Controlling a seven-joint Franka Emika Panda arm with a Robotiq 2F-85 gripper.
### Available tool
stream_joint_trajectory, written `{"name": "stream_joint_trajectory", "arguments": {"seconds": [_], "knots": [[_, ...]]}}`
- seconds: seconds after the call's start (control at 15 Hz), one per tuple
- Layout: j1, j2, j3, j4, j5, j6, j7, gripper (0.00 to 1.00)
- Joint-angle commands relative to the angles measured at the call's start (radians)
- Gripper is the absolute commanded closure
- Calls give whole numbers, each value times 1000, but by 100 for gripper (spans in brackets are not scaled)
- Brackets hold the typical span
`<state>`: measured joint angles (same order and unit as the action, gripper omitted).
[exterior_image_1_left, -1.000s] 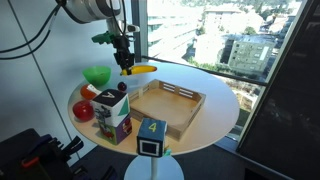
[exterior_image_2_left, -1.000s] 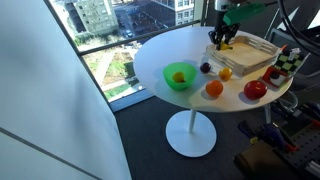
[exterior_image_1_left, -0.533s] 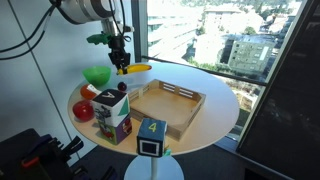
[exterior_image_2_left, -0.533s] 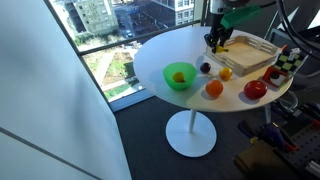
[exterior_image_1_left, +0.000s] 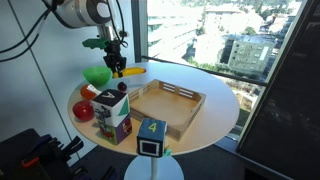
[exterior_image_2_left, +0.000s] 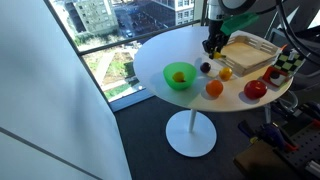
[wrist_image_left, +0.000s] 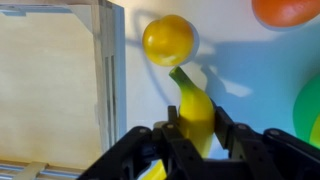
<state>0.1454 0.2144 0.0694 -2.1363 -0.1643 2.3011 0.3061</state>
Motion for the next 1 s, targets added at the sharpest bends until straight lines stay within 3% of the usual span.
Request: {"name": "stream_joint_trajectory", "arguments": {"seconds": [0.0,0.4,0.93], "knots": [[-11,-7,12,-18,66,15,-65,85],[-17,20,9,-30,130,26,-110,85],[-16,31,6,-40,135,27,-100,85]]}}
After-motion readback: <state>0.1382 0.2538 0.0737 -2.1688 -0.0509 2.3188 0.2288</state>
